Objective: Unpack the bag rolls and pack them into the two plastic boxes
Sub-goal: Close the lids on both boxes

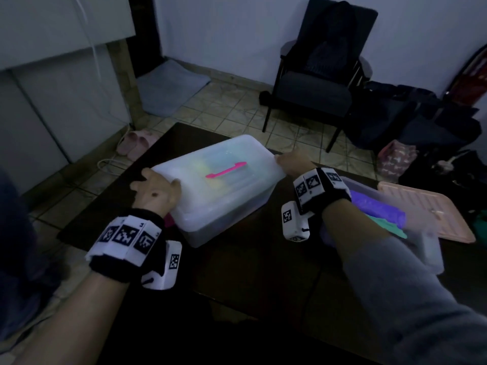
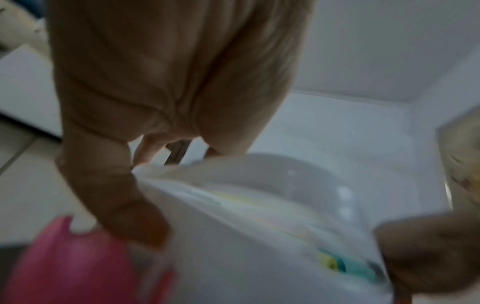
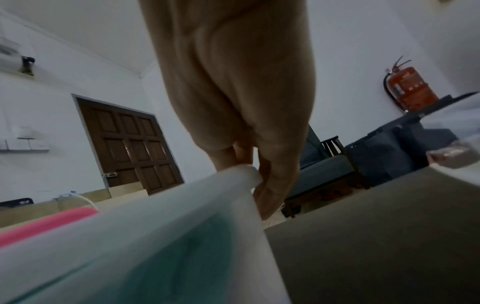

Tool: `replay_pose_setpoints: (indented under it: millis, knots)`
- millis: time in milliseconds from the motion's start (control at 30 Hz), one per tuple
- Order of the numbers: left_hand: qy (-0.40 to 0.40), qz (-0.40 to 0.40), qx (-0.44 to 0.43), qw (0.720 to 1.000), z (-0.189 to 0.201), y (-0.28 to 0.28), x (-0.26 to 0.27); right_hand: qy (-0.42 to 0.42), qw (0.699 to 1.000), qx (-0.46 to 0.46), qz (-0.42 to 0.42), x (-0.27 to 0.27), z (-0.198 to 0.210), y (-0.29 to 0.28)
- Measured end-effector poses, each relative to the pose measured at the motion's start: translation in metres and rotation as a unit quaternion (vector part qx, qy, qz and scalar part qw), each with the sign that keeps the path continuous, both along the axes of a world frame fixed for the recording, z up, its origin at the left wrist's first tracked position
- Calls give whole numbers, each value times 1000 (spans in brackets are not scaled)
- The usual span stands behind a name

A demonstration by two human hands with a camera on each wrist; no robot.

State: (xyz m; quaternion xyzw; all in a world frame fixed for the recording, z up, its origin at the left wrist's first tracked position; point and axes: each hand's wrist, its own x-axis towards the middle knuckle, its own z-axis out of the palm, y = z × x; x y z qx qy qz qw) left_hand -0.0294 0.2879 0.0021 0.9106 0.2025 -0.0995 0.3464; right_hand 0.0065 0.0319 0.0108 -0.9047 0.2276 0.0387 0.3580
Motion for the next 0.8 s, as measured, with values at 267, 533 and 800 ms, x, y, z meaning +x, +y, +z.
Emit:
replay_pose_setpoints:
  millis: [267,533,800]
  knots:
    - [-42,-80,40,995,-10,-1,42,42,974,198,-103,-50,-5,-24]
    - [-77,-194,103,973,-7,-23,74,33,926,339,-160,-106,-16,-29]
    - [-250,-393,168,869,11,-120,12,30,907,373,-191,-102,-22,-33]
